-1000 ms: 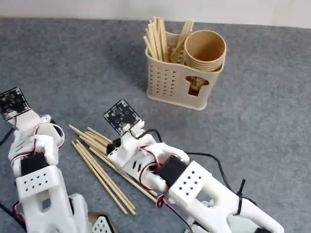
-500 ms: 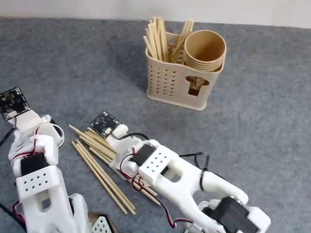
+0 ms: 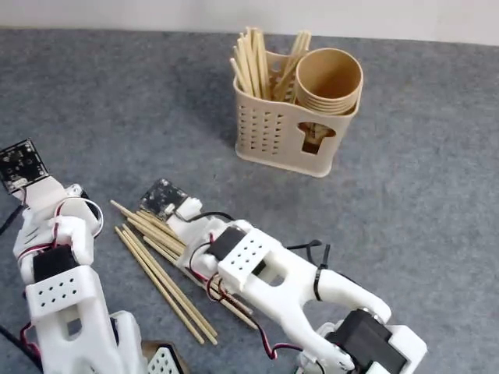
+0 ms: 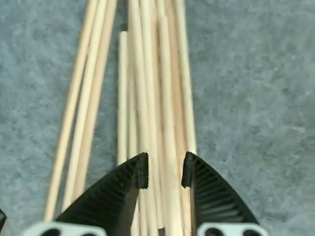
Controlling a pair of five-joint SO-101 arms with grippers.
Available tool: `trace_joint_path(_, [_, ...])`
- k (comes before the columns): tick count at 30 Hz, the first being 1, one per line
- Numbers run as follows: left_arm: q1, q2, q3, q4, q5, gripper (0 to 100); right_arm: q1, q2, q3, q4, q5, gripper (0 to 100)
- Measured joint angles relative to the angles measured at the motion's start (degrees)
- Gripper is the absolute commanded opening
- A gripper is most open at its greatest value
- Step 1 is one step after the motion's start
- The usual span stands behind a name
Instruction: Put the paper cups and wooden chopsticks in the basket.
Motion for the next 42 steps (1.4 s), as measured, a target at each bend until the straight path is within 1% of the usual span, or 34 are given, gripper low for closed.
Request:
trace_joint_path(4, [0.0,0.0,0.0,0.0,0.0,3,2.8,0.0,0.0,0.0,0.7,12.4])
trace_joint_path(7, [0.0,0.0,0.0,0.0,0.0,3,2.7,0.3,0.0,0.0,2.5,12.4])
trace_joint_path(13, [0.0,0.0,0.0,0.0,0.0,3,2.8,9.5,-5.4,0.2,3.6,12.4])
trace_joint_path(19, [0.0,0.0,0.0,0.0,0.0,3,3.0,18.0,-14.9,7.4,3.7,12.3])
trace_joint_path(24, [0.0,0.0,0.0,0.0,0.0,3,3.0,21.3,-20.1,10.6,3.7,5.3])
trace_joint_path(26, [0.0,0.0,0.0,0.0,0.0,3,3.2,21.3,-20.8,10.8,3.7,4.8])
trace_joint_path(30, [0.0,0.0,0.0,0.0,0.0,3,4.0,21.3,-21.4,10.8,3.7,5.0])
trace_joint_path(32, [0.0,0.0,0.0,0.0,0.0,3,4.4,21.3,-21.6,11.5,3.7,8.0])
trace_joint_path(34, [0.0,0.0,0.0,0.0,0.0,3,4.8,21.1,-21.8,14.0,3.7,12.7])
trace_joint_path(35, [0.0,0.0,0.0,0.0,0.0,3,5.0,20.9,-21.8,15.3,3.7,13.4])
trace_joint_path(42, [0.0,0.0,0.0,0.0,0.0,3,5.3,20.9,-21.8,16.3,3.7,3.7])
